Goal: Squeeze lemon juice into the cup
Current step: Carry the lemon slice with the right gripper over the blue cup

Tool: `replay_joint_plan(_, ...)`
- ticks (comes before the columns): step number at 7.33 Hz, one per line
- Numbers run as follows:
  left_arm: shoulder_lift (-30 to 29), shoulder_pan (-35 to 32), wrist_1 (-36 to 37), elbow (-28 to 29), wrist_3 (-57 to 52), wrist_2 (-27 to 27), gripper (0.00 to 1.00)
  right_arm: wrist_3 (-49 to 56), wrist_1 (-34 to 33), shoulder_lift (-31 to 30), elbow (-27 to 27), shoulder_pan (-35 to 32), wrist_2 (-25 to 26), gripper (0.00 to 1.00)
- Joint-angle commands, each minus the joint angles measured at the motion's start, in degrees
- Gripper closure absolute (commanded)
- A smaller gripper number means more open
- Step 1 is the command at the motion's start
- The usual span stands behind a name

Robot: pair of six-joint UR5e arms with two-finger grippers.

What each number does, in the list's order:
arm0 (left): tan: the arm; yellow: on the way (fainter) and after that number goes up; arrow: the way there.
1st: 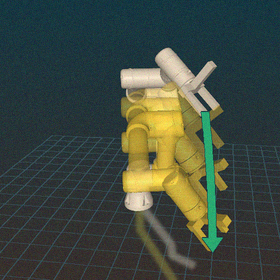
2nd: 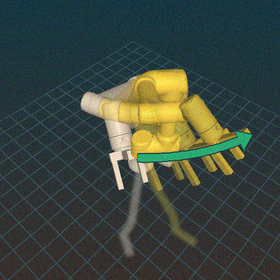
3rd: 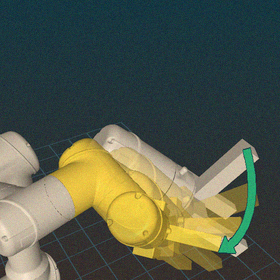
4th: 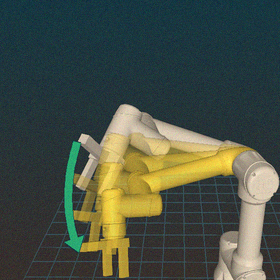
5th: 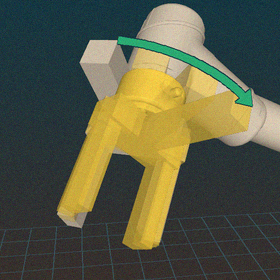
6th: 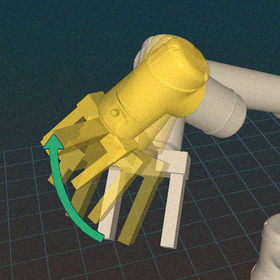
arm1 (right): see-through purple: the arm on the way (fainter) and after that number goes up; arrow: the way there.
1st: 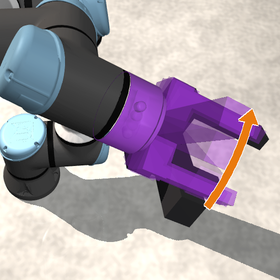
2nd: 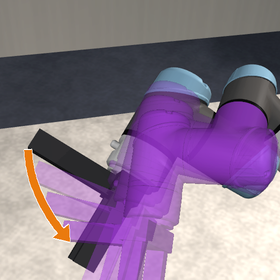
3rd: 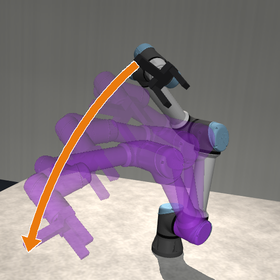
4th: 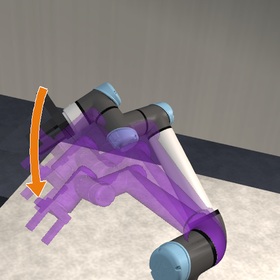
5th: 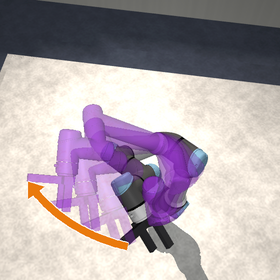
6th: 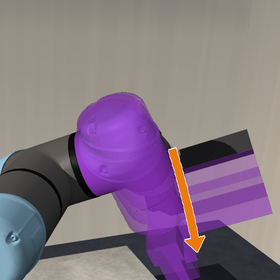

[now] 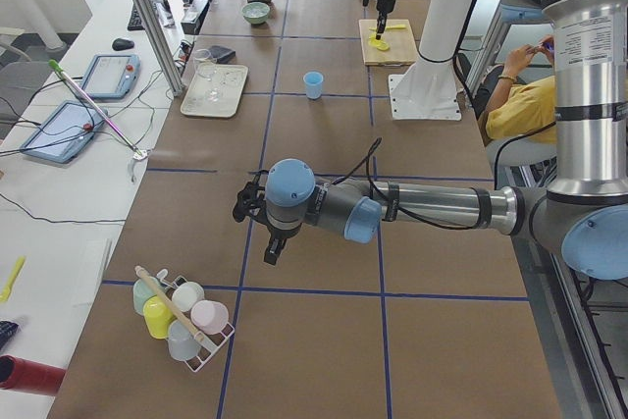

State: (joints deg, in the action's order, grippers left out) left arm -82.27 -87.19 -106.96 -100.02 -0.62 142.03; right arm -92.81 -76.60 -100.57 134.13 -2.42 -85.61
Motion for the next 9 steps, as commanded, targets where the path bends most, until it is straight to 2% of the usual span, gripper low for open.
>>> replay_joint_plan(1,0.0,0.0,0.0,0.09,0.0,0.0,0.0,0.0,0.04,0.37,1.12,-1.36,0.0,0.62)
replay_joint_plan(2,0.0,0.0,0.0,0.09,0.0,0.0,0.0,0.0,0.04,0.81,1.65,-2.93,-0.17,0.61)
replay_joint_plan(6,0.0,0.0,0.0,0.09,0.0,0.0,0.0,0.0,-0.92,10.02,0.61,-6.45,-0.69,0.6)
replay_joint_plan(8,0.0,0.0,0.0,0.26,-0.09,-0.09,0.0,0.0,-9.57,20.79,-1.23,-9.7,-0.96,0.6)
replay_joint_plan(9,0.0,0.0,0.0,0.35,0.0,-0.09,0.0,0.0,-13.37,28.6,-4.72,-12.41,-2.35,0.59)
